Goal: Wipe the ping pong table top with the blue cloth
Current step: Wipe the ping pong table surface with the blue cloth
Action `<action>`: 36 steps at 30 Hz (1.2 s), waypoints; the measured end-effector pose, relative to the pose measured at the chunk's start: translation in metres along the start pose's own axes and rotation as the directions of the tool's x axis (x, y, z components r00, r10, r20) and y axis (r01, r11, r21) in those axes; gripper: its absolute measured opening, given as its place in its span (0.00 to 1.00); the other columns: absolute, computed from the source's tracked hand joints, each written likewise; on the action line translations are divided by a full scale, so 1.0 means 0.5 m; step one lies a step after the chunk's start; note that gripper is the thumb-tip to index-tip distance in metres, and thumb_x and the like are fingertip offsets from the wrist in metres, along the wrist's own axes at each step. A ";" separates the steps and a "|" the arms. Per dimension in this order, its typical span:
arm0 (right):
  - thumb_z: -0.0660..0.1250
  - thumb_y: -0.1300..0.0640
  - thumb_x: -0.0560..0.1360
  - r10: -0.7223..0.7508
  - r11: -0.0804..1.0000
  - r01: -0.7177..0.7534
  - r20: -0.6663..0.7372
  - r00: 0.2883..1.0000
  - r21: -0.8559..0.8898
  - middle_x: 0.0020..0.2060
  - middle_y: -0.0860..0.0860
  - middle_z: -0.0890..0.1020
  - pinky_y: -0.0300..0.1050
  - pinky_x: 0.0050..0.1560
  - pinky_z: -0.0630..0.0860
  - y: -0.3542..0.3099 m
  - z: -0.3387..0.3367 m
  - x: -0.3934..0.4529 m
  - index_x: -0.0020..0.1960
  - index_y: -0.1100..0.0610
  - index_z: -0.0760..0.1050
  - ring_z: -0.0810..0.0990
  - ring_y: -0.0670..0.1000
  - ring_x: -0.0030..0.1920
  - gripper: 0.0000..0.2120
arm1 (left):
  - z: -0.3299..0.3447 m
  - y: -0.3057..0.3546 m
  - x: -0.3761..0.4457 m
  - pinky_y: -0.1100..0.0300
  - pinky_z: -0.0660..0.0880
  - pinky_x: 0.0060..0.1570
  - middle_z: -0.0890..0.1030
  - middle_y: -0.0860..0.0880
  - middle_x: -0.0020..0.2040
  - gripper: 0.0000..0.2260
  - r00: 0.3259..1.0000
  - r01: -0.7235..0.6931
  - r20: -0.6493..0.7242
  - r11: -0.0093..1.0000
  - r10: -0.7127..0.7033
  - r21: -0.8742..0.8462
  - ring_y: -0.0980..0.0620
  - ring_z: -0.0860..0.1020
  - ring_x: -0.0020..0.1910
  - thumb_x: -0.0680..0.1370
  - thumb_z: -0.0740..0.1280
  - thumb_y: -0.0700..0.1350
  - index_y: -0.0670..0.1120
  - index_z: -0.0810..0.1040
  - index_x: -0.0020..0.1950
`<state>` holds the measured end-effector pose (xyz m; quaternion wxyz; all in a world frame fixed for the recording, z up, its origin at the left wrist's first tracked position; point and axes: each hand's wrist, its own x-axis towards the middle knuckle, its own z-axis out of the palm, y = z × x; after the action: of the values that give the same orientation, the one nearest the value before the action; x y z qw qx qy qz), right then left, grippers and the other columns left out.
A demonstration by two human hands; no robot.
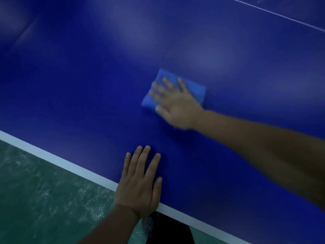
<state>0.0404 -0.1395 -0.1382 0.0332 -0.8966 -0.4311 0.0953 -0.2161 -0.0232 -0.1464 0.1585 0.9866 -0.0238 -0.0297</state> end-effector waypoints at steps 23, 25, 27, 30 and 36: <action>0.46 0.38 0.82 0.587 0.810 -0.583 -0.067 0.807 0.069 0.81 0.45 0.52 0.67 0.77 0.42 0.197 -0.008 -0.218 0.80 0.41 0.51 0.45 0.55 0.81 0.28 | -0.006 0.007 -0.003 0.41 0.50 0.76 0.65 0.38 0.75 0.26 1.000 -0.010 -0.029 1.000 0.009 -0.017 0.39 0.59 0.77 0.79 0.55 0.53 0.39 0.68 0.72; 0.48 0.40 0.83 0.575 0.817 -0.574 -0.122 0.809 0.047 0.81 0.47 0.54 0.70 0.75 0.45 0.102 0.020 -0.213 0.80 0.43 0.55 0.48 0.57 0.81 0.26 | -0.008 0.009 -0.003 0.40 0.50 0.76 0.66 0.37 0.75 0.26 0.999 0.000 -0.033 1.000 -0.001 -0.026 0.38 0.60 0.76 0.79 0.55 0.52 0.38 0.69 0.72; 0.50 0.41 0.83 0.347 0.937 -0.350 -0.167 0.923 0.015 0.80 0.49 0.58 0.72 0.74 0.48 -0.038 0.070 -0.286 0.79 0.43 0.58 0.53 0.60 0.80 0.26 | -0.010 0.009 -0.002 0.40 0.51 0.76 0.66 0.37 0.74 0.26 0.999 -0.006 -0.050 1.000 0.004 -0.028 0.37 0.61 0.75 0.79 0.55 0.52 0.37 0.70 0.71; 0.50 0.39 0.83 0.023 1.000 -0.023 -0.055 0.998 -0.006 0.81 0.49 0.55 0.71 0.75 0.45 -0.151 0.123 -0.481 0.80 0.41 0.55 0.51 0.60 0.80 0.26 | -0.012 0.010 -0.003 0.39 0.50 0.76 0.67 0.36 0.74 0.25 0.995 -0.073 -0.064 0.997 0.072 -0.015 0.36 0.61 0.75 0.79 0.55 0.51 0.39 0.72 0.71; 0.45 0.39 0.83 0.762 0.647 -0.756 -0.088 0.641 0.101 0.81 0.48 0.53 0.71 0.75 0.46 0.111 0.057 -0.541 0.81 0.43 0.54 0.48 0.58 0.81 0.27 | -0.010 0.006 -0.007 0.39 0.48 0.76 0.67 0.39 0.74 0.24 0.979 -0.199 -0.015 0.976 0.201 0.085 0.36 0.60 0.75 0.81 0.54 0.52 0.43 0.72 0.72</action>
<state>-0.0877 -0.3855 -0.1357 0.0412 -0.9975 -0.0099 0.0569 -0.2194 -0.0241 -0.1404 0.1196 0.9853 -0.1223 -0.0009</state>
